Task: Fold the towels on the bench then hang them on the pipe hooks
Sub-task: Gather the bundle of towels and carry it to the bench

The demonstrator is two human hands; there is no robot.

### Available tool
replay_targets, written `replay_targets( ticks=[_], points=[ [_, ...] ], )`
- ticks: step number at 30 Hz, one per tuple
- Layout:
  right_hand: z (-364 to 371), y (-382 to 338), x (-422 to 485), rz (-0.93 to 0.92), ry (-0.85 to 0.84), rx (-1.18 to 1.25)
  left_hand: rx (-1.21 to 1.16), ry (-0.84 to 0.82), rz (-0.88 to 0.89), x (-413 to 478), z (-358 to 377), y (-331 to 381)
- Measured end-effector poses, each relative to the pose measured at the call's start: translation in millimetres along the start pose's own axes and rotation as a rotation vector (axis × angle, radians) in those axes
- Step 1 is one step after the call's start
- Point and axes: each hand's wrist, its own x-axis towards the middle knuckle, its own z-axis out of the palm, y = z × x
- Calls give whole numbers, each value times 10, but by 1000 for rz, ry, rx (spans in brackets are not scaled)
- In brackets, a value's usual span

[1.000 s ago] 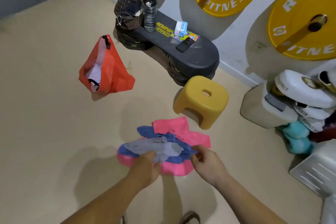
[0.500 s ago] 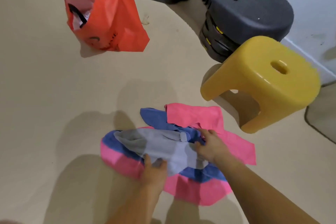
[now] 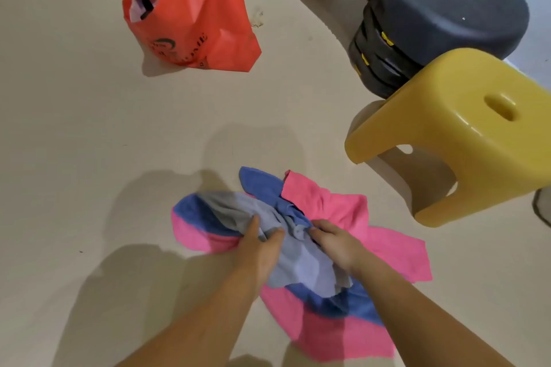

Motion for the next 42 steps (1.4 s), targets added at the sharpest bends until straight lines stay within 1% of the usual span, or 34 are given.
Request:
replay_targets(
  ticks=[1,3,4,5,6,7,9,10,11,13,15,18,21,24,26,29,33,37,40,42],
  points=[
    [29,-25,-20,43,-72,107,51,-16,27,58,5,42],
    [50,-55,-90,136,-196,225,119,-40,100,70,-33,122],
    [31,-64,-136,171,-220,228,162,-67,150,59,-74,118],
    [5,-56,-163,174,-208,217,169,-67,191,73,-100,108],
    [-38,-41,-164,137,-141,166,126,-39,199,54,-149,107],
    [-80,11,-129,96,-28,91,100,8,183,65,-195,74],
    [-176,88,-94,53,186,-31,126,57,162,13,-246,25],
    [-191,117,-89,66,215,-22,146,38,152,-32,-245,-8],
    [-179,126,-101,98,180,8,171,12,141,-48,-211,-57],
    [-91,69,-187,146,20,117,218,-24,137,-119,-138,-63],
    [17,1,-251,129,-86,252,244,-43,147,-130,-73,-58],
    [142,-12,-273,80,-107,428,269,-112,156,-119,-7,-65],
    [306,-34,-349,78,-168,612,144,-165,89,-150,56,-88],
    [293,-27,-384,70,-110,682,68,-194,86,-228,77,62],
    [94,-123,-459,35,-89,674,14,-199,119,-284,60,275],
    [-381,-442,-740,-8,-38,593,-53,-169,153,-456,-10,809],
    [-1051,-1025,-1475,-110,19,554,16,-129,271,-954,-238,1602],
    [-1603,-1654,-2708,-198,87,539,-53,-188,356,-2129,-587,2518],
    [-2010,-2082,-3765,-228,126,594,-79,-242,415,-3166,-838,3236],
    [-2276,-2332,-4447,-231,155,632,-86,-266,421,-3821,-999,3676]
  ],
)
